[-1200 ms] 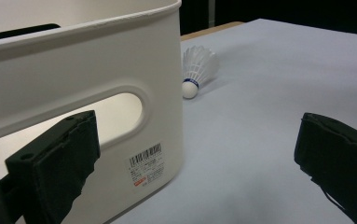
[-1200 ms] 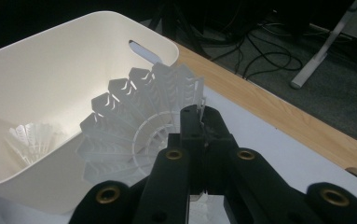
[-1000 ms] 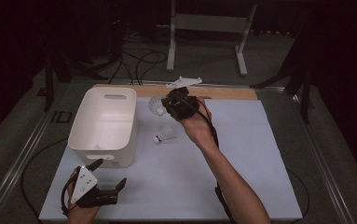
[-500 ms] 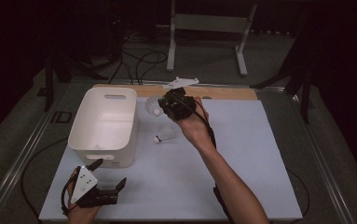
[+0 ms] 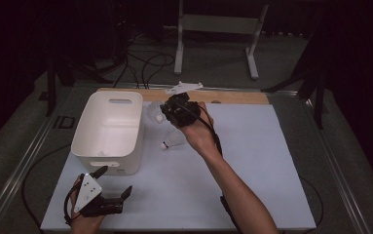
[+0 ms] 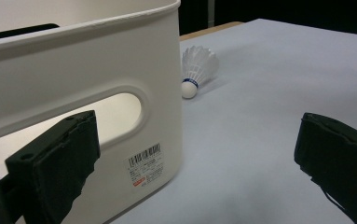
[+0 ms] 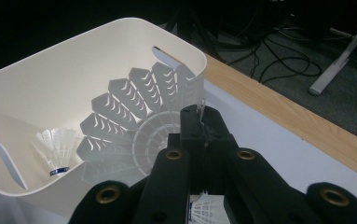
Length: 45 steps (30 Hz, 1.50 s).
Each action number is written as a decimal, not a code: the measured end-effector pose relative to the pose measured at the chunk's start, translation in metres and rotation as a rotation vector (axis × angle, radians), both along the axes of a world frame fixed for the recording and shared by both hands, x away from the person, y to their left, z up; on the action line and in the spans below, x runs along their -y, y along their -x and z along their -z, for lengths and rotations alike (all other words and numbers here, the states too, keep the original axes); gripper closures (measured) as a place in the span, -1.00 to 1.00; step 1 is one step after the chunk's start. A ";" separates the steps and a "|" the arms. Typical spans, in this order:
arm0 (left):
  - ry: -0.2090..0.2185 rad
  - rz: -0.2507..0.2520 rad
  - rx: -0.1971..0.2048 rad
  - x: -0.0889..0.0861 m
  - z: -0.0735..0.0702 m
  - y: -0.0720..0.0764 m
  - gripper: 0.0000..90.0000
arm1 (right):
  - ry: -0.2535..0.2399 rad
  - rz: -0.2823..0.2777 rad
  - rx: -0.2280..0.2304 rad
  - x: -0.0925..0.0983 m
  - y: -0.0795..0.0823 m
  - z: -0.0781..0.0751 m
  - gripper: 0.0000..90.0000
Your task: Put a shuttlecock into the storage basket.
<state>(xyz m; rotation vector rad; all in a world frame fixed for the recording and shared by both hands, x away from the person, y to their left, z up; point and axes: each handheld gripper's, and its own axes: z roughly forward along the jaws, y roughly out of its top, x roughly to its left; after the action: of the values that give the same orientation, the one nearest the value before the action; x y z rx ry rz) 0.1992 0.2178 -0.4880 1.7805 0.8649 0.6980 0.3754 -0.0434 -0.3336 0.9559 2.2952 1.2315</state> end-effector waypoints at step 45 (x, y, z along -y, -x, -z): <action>0.000 0.000 0.005 -0.001 -0.001 0.000 -0.98 | -0.036 -0.065 0.000 -0.039 0.009 -0.005 0.99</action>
<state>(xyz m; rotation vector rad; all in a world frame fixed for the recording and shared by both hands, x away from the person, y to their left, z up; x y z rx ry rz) 0.1988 0.2187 -0.4874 1.7779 0.8617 0.7024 0.3661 -0.0047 -0.3283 0.8998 2.3283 1.3029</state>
